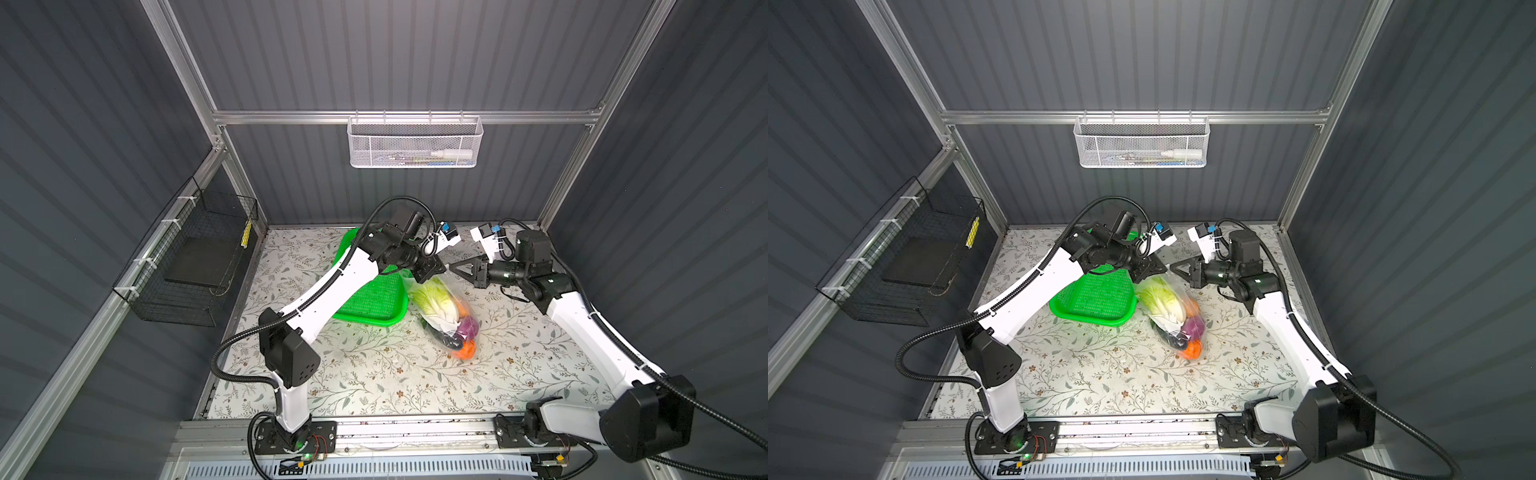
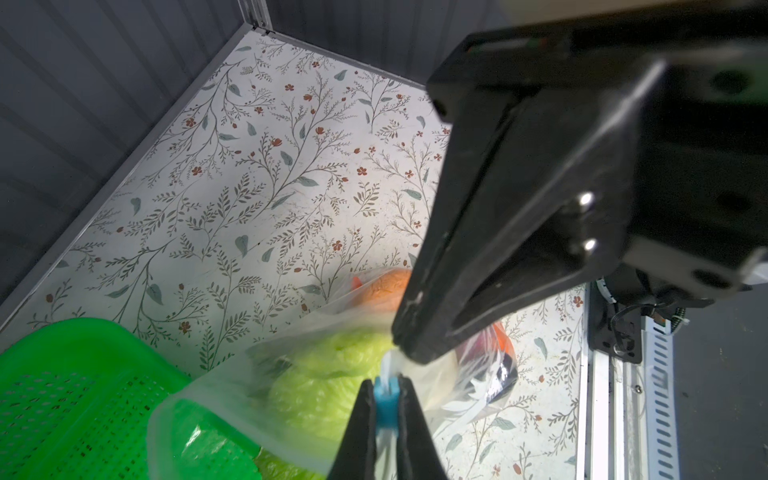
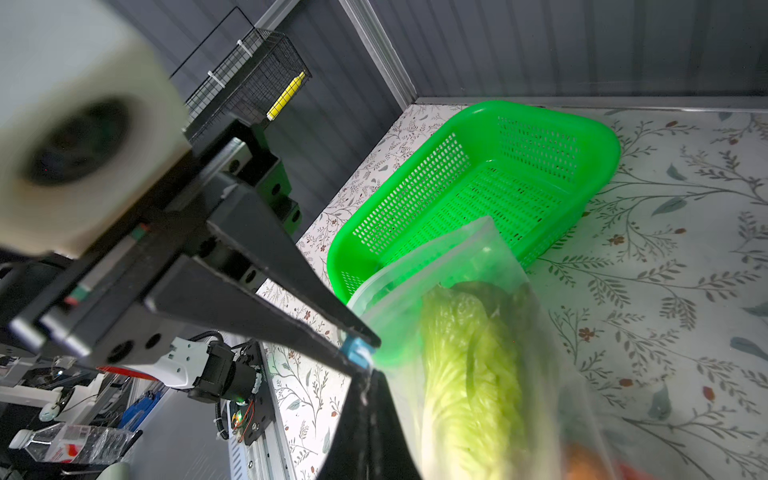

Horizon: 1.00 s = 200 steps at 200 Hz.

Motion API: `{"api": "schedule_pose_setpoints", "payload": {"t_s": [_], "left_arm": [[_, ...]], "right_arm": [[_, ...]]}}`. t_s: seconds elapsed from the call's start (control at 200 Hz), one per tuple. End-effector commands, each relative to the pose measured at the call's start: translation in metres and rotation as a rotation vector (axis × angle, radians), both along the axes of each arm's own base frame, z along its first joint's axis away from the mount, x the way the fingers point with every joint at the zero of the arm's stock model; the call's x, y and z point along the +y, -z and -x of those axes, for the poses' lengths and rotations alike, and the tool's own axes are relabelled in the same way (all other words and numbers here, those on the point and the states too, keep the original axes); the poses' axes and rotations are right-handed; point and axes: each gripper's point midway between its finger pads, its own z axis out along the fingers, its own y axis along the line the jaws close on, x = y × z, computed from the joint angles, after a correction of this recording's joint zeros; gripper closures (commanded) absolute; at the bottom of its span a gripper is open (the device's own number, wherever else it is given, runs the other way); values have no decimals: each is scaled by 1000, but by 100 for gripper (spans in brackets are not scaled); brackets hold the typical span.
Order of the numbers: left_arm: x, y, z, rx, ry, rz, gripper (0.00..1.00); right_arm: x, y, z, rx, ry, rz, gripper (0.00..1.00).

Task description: Place the food in the zip-top bag and seal the zipper

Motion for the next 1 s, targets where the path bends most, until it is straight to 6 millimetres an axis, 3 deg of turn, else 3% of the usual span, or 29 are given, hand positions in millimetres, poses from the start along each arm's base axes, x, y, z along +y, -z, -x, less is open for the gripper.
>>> {"api": "schedule_pose_setpoints", "payload": {"t_s": [0.0, 0.135, 0.275, 0.325, 0.365, 0.425, 0.485, 0.85, 0.945, 0.995], "left_arm": [[14, 3, -1, -2, -12, -36, 95], [18, 6, 1, 3, -19, -47, 96], [14, -5, 3, 11, -18, -6, 97], [12, -10, 4, 9, -16, 9, 97], [10, -14, 5, 5, -12, 17, 97], [7, -19, 7, -3, -6, 26, 97], [4, -22, 9, -6, 1, 34, 97], [-9, -42, 21, -9, 43, 104, 97], [-10, -42, 24, -3, 49, 104, 97], [-11, -42, 25, -1, 50, 104, 97]], "right_arm": [[-6, -4, 8, -16, 22, 15, 100], [-7, -3, 9, -20, 25, 22, 100], [-5, 2, 13, -57, -13, 63, 100], [-4, 2, 16, -97, -29, 90, 74], [-2, 1, 21, -134, -51, 110, 61], [1, 1, 27, -171, -90, 129, 50], [3, 6, 27, -185, -107, 160, 47], [21, 22, 11, -206, -144, 214, 47], [27, 18, 5, -211, -133, 197, 60], [28, 14, 2, -213, -125, 187, 83]]}}
